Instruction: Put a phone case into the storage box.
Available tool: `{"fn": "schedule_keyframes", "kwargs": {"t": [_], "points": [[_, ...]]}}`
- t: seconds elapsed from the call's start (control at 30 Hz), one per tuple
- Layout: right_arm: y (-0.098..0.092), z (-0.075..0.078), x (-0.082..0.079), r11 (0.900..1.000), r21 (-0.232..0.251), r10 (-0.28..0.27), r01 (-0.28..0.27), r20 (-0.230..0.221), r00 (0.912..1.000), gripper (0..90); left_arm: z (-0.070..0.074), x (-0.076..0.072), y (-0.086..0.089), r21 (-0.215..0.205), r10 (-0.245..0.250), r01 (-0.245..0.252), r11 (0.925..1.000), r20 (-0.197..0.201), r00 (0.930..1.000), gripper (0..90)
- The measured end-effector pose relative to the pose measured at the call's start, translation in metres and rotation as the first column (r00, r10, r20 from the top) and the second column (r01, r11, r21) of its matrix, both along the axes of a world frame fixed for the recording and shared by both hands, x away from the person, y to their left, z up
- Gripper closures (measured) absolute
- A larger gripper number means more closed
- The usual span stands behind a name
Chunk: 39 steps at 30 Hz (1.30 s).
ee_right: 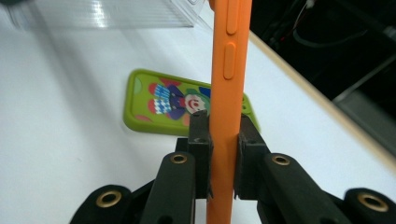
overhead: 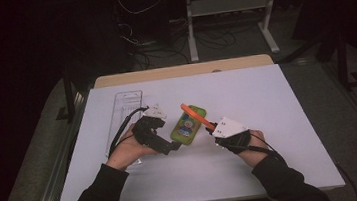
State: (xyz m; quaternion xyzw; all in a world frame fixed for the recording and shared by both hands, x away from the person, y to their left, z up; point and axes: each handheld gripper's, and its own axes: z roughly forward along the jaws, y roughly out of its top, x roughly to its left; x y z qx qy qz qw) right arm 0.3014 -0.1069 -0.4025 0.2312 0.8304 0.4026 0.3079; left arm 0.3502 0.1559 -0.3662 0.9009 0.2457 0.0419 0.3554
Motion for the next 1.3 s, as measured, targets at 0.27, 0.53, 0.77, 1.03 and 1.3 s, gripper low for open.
{"fn": "schedule_keyframes", "kwargs": {"t": [0.27,0.53,0.77,1.03,1.3], "points": [[-0.018,0.002,0.015,0.97,0.24,0.004,0.047,-0.209,0.9778,78.5,-0.001,0.0,-0.001,-0.025,0.023,-0.023,0.9994,-0.002,0.9997,0.0],[-0.032,0.002,0.022,0.908,0.405,0.038,0.108,-0.336,0.9413,78.6,0.0,0.002,0.002,-0.028,0.03,-0.03,0.9992,0.001,0.9996,0.0],[-0.031,0.002,0.022,0.897,0.427,0.039,0.116,-0.338,0.9405,78.6,0.003,0.003,0.001,-0.102,0.064,-0.063,0.9928,0.004,0.9979,0.0],[-0.028,0.003,0.019,0.892,0.436,0.039,0.12,-0.34,0.9397,78.7,0.009,0.006,-0.005,-0.168,0.077,-0.075,0.9828,0.008,0.997,0.0],[-0.023,0.004,0.017,0.891,0.439,0.045,0.113,-0.334,0.9416,78.7,0.019,0.011,-0.014,-0.215,0.084,-0.075,0.9738,0.034,0.9958,0.0]]}}
